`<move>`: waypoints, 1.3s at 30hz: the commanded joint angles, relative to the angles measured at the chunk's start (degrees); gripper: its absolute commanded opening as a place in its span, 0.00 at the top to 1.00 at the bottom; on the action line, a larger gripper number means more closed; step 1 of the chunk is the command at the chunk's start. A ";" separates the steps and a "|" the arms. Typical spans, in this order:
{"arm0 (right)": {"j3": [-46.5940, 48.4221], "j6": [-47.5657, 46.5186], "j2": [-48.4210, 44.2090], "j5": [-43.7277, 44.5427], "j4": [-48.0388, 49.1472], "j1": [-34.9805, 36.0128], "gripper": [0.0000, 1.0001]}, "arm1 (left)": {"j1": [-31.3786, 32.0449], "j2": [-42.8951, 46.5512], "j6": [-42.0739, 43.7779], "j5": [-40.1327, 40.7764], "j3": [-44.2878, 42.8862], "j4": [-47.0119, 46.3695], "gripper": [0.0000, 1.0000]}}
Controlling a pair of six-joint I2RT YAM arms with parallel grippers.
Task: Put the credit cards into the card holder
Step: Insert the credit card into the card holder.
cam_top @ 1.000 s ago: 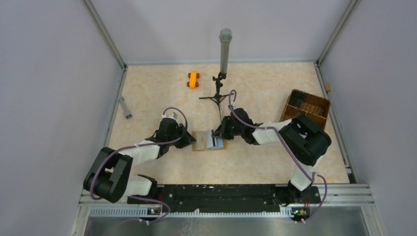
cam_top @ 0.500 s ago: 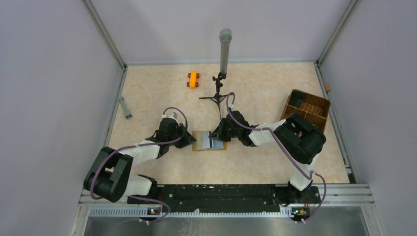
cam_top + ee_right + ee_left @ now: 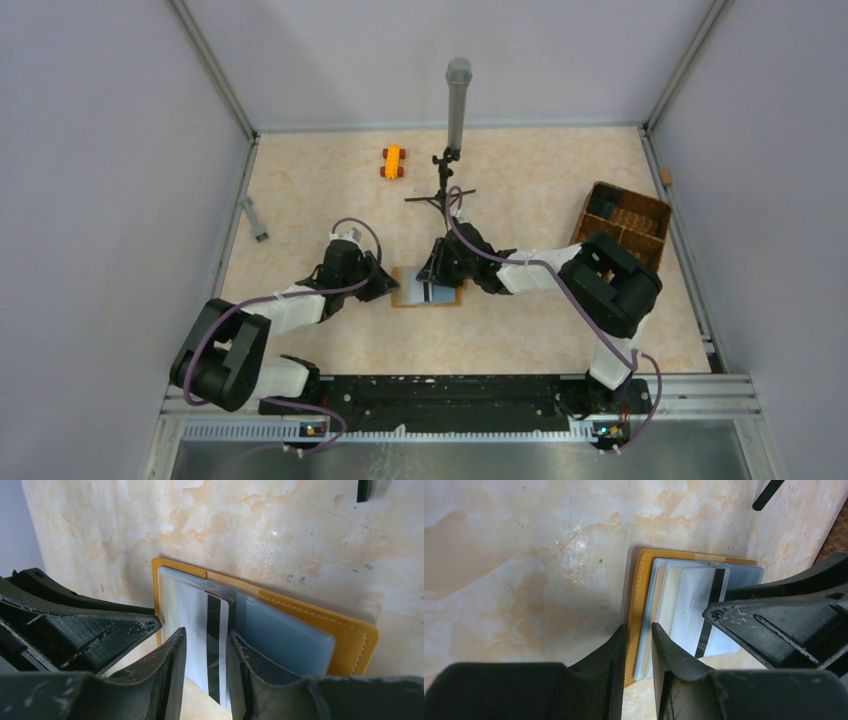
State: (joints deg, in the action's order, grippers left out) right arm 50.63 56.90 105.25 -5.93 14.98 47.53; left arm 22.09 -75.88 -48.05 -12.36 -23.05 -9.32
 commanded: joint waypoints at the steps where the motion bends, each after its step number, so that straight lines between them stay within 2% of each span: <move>1: 2.30 -7.47 -3.35 5.07 -12.60 1.83 0.61 | 0.01 -0.94 1.52 2.27 1.84 4.75 0.73; 4: 4.33 -9.44 -4.57 6.66 -16.00 2.57 0.52 | 0.06 -0.32 1.33 1.87 2.10 4.29 0.70; 10: 4.65 -8.32 -3.54 6.11 -16.04 3.12 0.51 | 0.04 1.63 1.71 -0.56 3.01 2.35 0.60; 13: 4.37 -6.48 -3.22 5.01 -15.42 3.44 0.50 | 0.06 1.74 1.80 -2.46 3.80 0.38 0.59; 15: 3.93 -4.90 -3.21 4.38 -12.68 3.77 0.50 | 0.04 1.26 1.84 -3.21 4.10 -0.24 0.60; 18: 4.94 -3.26 -2.65 4.39 -11.37 4.57 0.62 | 0.04 0.54 1.91 -3.81 4.30 -0.70 0.64; 22: 7.93 -2.00 -0.41 5.14 -12.15 5.82 0.65 | 0.02 -0.25 0.80 -5.79 4.99 -3.41 0.70; 34: 8.36 3.70 0.57 10.63 -10.86 8.49 0.59 | 0.05 1.47 -4.12 -8.28 8.26 -8.14 0.74; 39: 8.40 5.88 -0.79 13.72 -9.80 10.97 0.58 | 0.05 4.33 -6.52 -6.26 10.06 -8.55 0.75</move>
State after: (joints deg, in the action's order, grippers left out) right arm 58.17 58.96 105.21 7.42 1.65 54.59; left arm 21.41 -72.93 -52.23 -17.56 -15.38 -19.03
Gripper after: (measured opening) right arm 0.413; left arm 0.256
